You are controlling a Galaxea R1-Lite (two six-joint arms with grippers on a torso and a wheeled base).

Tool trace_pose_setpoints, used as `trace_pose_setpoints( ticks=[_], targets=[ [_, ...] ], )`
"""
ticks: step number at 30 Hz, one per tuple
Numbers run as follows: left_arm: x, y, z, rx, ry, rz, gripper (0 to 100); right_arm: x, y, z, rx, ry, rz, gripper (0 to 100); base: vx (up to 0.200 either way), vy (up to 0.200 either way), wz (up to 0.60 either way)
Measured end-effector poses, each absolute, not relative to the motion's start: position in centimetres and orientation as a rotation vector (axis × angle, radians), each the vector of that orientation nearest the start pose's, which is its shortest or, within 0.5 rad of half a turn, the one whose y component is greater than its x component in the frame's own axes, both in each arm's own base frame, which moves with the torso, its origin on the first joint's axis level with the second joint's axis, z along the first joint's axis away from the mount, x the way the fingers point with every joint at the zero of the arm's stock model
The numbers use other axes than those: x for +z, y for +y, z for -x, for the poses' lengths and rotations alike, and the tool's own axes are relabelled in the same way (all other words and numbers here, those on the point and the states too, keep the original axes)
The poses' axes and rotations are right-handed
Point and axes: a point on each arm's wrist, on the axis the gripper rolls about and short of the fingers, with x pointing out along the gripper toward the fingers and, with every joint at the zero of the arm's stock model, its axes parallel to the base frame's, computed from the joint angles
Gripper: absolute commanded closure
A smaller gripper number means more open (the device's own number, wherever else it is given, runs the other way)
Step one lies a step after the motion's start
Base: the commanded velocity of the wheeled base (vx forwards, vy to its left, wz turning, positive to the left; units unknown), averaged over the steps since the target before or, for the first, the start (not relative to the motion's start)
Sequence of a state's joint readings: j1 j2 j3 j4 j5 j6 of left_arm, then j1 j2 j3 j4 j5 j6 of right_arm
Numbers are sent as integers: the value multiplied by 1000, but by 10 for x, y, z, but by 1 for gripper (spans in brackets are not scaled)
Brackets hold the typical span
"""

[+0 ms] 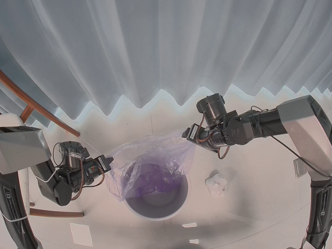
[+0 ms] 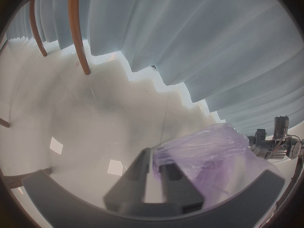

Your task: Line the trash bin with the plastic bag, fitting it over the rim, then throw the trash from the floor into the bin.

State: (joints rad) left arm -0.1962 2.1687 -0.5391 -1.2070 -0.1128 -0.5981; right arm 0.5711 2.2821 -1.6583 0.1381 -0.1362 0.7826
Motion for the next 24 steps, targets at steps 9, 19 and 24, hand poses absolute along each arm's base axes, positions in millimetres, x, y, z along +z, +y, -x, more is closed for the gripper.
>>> trace_pose_setpoints(
  ticks=[9, 19, 24],
  targets=[
    [48, -62, -313, -185, 405, 633, 0, 139, 239, -340, 61, 911, -556, 0, 0, 0, 0],
    [65, -59, -269, -289, 462, 648, 0, 154, 254, -305, 97, 934, -614, 0, 0, 0, 0],
    [76, -61, -260, -354, 454, 653, 0, 155, 266, -294, 134, 944, -599, 0, 0, 0, 0]
  ],
)
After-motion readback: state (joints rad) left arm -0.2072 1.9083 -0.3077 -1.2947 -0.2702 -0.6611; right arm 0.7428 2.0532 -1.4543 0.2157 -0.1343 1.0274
